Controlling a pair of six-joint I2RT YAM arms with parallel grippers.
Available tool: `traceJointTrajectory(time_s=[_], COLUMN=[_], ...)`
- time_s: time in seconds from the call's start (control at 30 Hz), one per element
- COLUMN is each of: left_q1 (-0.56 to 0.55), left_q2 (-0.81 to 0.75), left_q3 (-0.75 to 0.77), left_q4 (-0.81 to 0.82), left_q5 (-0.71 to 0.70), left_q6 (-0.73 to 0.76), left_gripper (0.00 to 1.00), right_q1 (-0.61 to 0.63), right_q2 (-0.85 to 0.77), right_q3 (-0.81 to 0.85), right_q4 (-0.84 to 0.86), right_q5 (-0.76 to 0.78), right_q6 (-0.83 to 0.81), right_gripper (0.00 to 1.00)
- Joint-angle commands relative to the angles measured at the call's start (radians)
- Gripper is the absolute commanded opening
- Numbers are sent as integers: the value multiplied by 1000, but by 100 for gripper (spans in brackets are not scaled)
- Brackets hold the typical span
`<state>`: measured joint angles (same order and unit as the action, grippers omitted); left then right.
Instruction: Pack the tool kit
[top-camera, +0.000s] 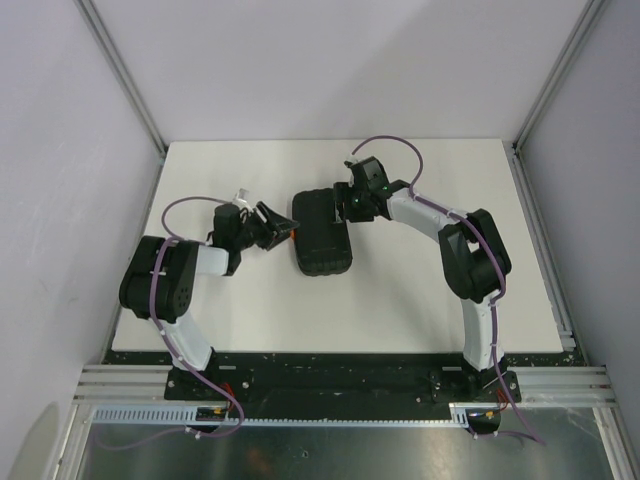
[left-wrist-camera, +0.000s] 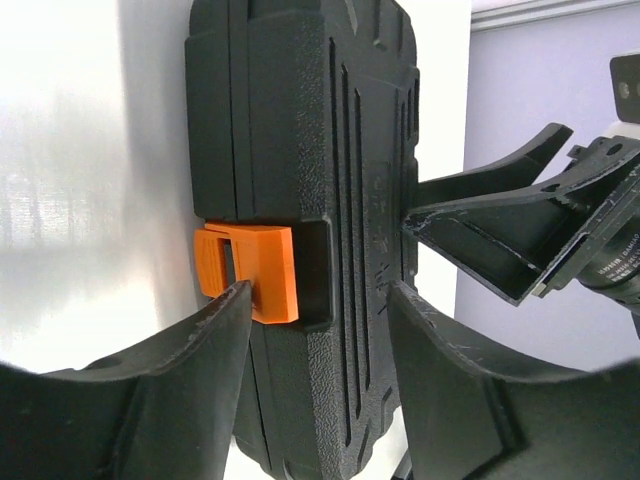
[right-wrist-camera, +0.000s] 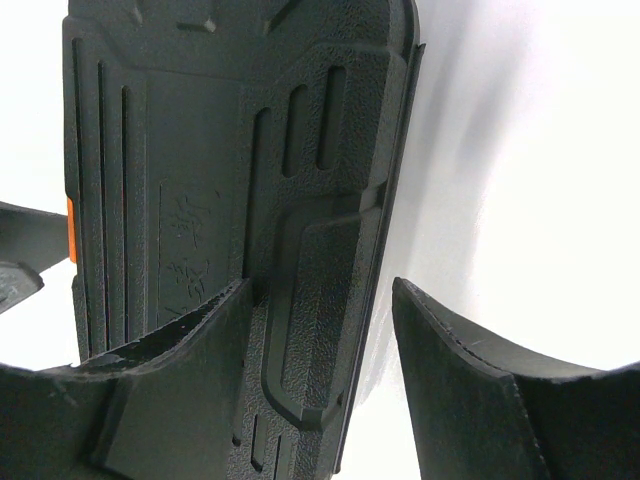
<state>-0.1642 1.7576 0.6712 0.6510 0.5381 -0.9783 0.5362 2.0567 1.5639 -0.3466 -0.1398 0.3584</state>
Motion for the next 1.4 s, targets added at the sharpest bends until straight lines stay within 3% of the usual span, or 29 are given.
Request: traceJointTrajectory(time_s=[0.0,0.23,0.5,0.6,0.73,0.87,1.03,1.37], left_q1=[-9,-37,-57,-67,-101,-119,-122,-135], left_q2=[-35,14,9,-8,-20,4,15,-23], left_q3=[-8,34,46,84,204,289,312,340], left_q4=[79,83,24,-67,-338,-488,-534,-584], left_q5=[34,54,6,-25,-102,-143,-158,-167], left_q6=[-10,23,72,123,249,284,282,288], left_gripper=[63,63,49,57,62,56,43,31], right_q1=[-5,-8,-9,-9,-8,-6,-2,-2], right_q2=[54,56,56,57,59,64,68,72], right_q3=[-11,-13,-19,-18,-17,-17,-19,-18], right_q4=[-54,-56,-60,-58,-61,-64,-66,-65], right_q5=[54,55,56,54,57,58,60,59], right_q6=[-22,-22,-21,-23,-26,-27,-21,-20], right_gripper=[62,62,61,61,61,61,60,60])
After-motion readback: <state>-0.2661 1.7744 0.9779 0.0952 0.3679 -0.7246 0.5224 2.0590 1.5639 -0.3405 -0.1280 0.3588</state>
